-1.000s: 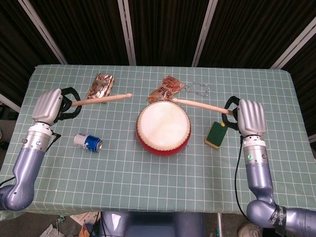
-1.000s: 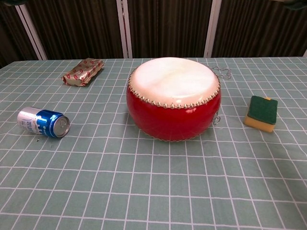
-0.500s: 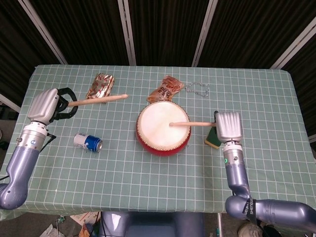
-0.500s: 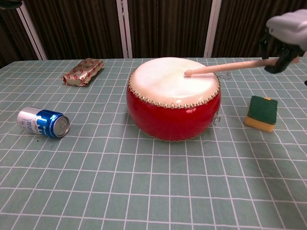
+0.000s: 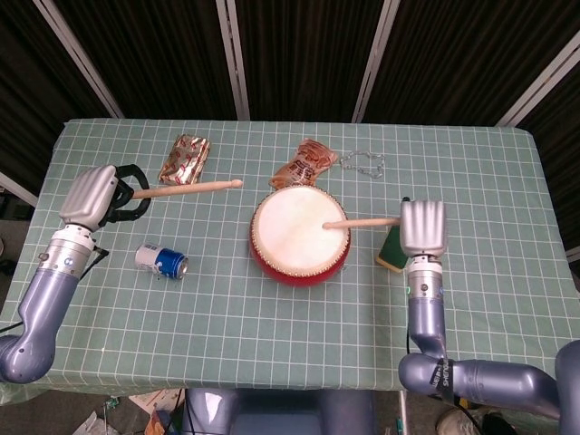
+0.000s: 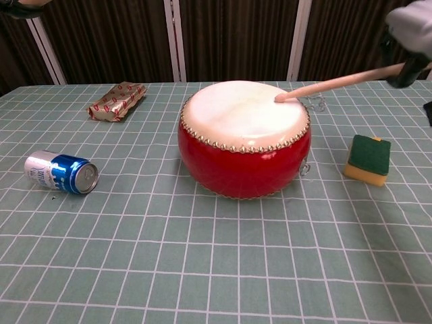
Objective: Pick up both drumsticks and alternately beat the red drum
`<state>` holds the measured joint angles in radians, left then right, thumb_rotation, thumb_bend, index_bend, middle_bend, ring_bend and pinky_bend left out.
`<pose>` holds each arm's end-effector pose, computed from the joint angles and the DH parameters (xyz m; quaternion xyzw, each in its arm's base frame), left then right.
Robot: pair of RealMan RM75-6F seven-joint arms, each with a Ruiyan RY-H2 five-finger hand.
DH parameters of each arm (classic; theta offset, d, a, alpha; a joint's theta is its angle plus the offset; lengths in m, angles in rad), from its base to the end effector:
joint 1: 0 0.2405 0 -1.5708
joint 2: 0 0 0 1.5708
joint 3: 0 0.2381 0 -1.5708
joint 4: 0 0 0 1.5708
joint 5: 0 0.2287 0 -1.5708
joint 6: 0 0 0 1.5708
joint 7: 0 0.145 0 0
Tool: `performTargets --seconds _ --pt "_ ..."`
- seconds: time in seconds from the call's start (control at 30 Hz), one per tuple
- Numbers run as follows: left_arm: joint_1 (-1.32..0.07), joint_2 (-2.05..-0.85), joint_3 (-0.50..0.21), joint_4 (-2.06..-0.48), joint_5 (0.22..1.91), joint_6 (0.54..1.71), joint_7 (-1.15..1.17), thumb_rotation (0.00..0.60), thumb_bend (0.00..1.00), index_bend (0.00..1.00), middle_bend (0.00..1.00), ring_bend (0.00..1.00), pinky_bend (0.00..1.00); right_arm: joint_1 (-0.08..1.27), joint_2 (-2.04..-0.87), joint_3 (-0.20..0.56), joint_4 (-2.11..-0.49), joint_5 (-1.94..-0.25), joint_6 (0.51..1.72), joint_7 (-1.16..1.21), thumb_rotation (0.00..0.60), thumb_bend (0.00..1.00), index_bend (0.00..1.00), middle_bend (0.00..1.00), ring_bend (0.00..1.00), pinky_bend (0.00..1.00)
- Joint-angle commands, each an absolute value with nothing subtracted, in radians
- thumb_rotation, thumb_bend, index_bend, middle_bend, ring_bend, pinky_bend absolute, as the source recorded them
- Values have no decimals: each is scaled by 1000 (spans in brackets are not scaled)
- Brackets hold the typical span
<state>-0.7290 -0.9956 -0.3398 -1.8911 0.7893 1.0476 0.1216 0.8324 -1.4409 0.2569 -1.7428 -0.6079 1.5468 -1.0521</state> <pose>-0.1245 0.3641 0.1409 -0.5840 -0.4709 -0.4640 0.4710 -0.1238 -0.3490 0.0633 0.6145 -0.2776 0.2358 0.6998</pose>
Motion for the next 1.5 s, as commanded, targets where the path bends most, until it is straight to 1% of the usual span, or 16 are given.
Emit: performTargets --seconds 0.03,0.2,0.33,0.57,0.77,0.93,1.03,1.17,1.23,1.27,1.37,1.43,1.5 --pt "-748 -1006 -346 -1920 778 1072 164 600 543 790 1000 1000 1000 734 -1301 321 -1884 -676 1588 -860 600 607 987 1000 1000 1000" --pt "-801 -1048 -358 -1946 729 1112 261 600 543 790 1000 1000 1000 643 -1227 277 -1952 -758 1570 -728 600 607 987 1000 1000 1000" --pt "-884 -1125 -375 -1916 643 1135 367 600 543 790 1000 1000 1000 584 -1186 248 -1952 -807 1532 -619 600 606 987 1000 1000 1000" --pt "-965 -1201 -389 -1885 557 1170 473 600 543 790 1000 1000 1000 559 -1145 262 -1951 -830 1491 -551 600 606 987 1000 1000 1000" --pt "-1028 -1253 -418 -1859 505 1182 522 600 543 790 1000 1000 1000 548 -1130 273 -1957 -834 1468 -530 600 606 987 1000 1000 1000" --pt "-1080 -1293 -435 -1818 473 1176 559 600 543 790 1000 1000 1000 546 -1131 273 -1952 -831 1450 -526 600 606 987 1000 1000 1000" --pt "-1115 -1319 -433 -1778 436 1163 597 600 543 790 1000 1000 1000 547 -1135 274 -1941 -828 1439 -527 600 607 987 1000 1000 1000" --pt "-1165 -1359 -387 -1705 353 1114 690 600 543 790 1000 1000 1000 547 -1140 278 -1927 -819 1426 -526 600 607 987 1000 1000 1000" --pt "-1209 -1386 -312 -1644 253 1064 822 600 545 791 1000 1000 1000 550 -1145 282 -1918 -809 1419 -529 600 606 987 1000 1000 1000" --pt "-1228 -1392 -288 -1626 206 1049 875 600 546 791 1000 1000 1000 551 -1146 283 -1915 -805 1416 -529 600 606 987 1000 1000 1000" --pt "-1333 -1415 -170 -1567 -55 1018 1170 600 549 791 1000 1000 1000 551 -1151 284 -1907 -798 1410 -533 600 607 987 1000 1000 1000" --pt "-1376 -1421 -150 -1556 -160 1032 1271 600 549 791 1000 1000 1000 549 -1151 284 -1909 -798 1411 -534 600 607 987 1000 1000 1000" --pt "-1398 -1410 -163 -1561 -238 1038 1313 600 549 791 1000 1000 1000 546 -1149 283 -1912 -799 1412 -536 600 607 987 1000 1000 1000"
